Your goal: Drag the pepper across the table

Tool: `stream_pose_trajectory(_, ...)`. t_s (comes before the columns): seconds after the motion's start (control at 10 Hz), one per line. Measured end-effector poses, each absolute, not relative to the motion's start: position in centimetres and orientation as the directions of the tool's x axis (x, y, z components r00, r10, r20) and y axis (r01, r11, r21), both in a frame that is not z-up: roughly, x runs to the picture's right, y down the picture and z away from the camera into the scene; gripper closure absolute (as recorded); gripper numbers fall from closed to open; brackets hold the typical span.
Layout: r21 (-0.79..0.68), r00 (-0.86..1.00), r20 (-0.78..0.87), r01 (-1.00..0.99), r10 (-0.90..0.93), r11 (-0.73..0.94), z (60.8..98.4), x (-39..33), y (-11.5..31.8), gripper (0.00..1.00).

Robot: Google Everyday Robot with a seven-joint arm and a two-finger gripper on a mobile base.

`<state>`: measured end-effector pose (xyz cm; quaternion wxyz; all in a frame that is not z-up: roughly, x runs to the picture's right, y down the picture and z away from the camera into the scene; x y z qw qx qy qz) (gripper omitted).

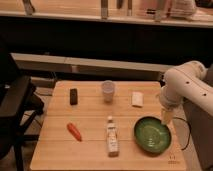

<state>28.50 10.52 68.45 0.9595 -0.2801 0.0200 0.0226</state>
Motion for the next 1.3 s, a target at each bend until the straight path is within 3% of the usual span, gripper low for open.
stream_pose_trajectory(1.3, -0.536, 0.999, -0.037, -0.002, -0.020, 0.844, 68.2, 27.1, 10.3, 0.20)
